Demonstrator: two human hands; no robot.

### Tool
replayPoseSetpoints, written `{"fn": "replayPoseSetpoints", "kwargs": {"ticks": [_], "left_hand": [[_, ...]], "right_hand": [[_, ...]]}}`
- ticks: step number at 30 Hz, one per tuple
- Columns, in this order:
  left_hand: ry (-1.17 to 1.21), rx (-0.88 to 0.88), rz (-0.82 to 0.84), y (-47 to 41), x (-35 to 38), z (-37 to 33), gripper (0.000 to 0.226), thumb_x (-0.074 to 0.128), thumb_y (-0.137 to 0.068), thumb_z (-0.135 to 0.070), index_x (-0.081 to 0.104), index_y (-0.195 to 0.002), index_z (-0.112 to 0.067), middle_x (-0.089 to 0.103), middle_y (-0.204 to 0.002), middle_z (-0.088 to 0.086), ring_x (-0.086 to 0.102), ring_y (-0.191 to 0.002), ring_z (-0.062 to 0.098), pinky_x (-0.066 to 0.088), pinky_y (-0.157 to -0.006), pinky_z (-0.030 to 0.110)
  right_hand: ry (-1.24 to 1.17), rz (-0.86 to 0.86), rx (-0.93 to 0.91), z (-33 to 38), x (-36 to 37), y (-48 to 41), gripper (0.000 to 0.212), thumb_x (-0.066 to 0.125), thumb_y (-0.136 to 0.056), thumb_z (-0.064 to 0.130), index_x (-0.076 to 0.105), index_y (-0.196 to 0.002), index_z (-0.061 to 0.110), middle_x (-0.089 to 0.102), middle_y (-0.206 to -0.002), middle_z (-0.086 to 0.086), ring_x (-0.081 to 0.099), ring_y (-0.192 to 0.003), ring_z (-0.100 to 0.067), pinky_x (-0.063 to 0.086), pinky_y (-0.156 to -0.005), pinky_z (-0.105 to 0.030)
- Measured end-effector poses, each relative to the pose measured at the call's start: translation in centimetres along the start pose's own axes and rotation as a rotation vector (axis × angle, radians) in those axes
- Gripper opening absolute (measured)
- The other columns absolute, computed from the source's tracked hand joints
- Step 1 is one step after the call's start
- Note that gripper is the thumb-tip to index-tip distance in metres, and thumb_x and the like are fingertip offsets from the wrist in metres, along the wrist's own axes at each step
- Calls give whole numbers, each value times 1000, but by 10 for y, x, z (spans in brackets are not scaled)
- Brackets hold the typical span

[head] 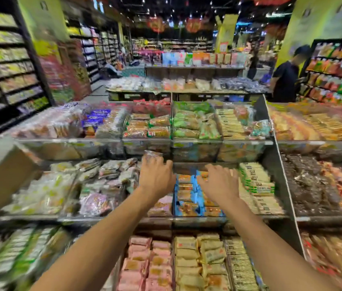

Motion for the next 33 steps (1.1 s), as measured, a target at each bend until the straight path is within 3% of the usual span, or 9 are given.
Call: {"fn": "replayPoseSetpoints", "kwargs": {"ticks": [8,15,22,25,29,31,33], "left_hand": [[21,-85,8,9,31,74,48,38,-107,-47,50,-145,-22,56,-148,9,50,-136,33,30,-119,55],[4,-149,-6,4,63,105,44,36,-107,-48,53,-141,-25,65,-135,5,59,-126,29,35,-115,53],[-33,-194,148,3,93,114,50,28,-108,-49,42,-148,-22,61,-138,9,55,-130,31,32,-119,53],[-13,-201,180,-4,106,115,49,29,-108,-49,47,-143,-20,62,-136,10,58,-126,33,39,-113,51],[77,-202,205,-2,135,117,38,40,-106,-40,52,-135,-19,63,-130,7,61,-116,32,48,-93,45],[130,-248,244,8,155,124,35,43,-105,-43,53,-128,-19,64,-123,7,62,-111,31,52,-85,44],[147,-286,294,20,177,133,41,45,-104,-50,54,-127,-19,66,-120,7,65,-107,32,55,-83,43]], "right_hand": [[-11,45,-119,78,37,-17,54,43,-102,57,54,-144,25,62,-139,-3,54,-131,-28,29,-119,-52],[11,58,-188,81,64,-48,52,43,-102,59,55,-138,24,65,-131,-2,57,-126,-27,37,-115,-49],[-91,74,-203,86,95,-78,45,47,-103,53,55,-135,23,67,-124,-1,61,-118,-27,44,-101,-43],[-154,65,-200,89,103,-79,35,52,-104,49,57,-125,21,66,-112,-1,62,-110,-27,46,-86,-40],[-344,89,-132,87,120,-63,22,58,-102,48,51,-97,27,59,-94,9,62,-89,-21,46,-67,-36],[-391,166,-73,86,139,-50,27,60,-98,57,49,-97,32,61,-97,13,64,-88,-17,54,-70,-38],[-416,282,-18,87,159,-35,40,64,-92,66,51,-115,35,63,-116,12,65,-102,-18,56,-82,-40]]}}
Point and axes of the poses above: each hand's wrist, its own y-axis away from the middle knuckle, its own x-axis out of the palm, z = x × y, the point moved 3 cm from there along -y, towards the middle knuckle
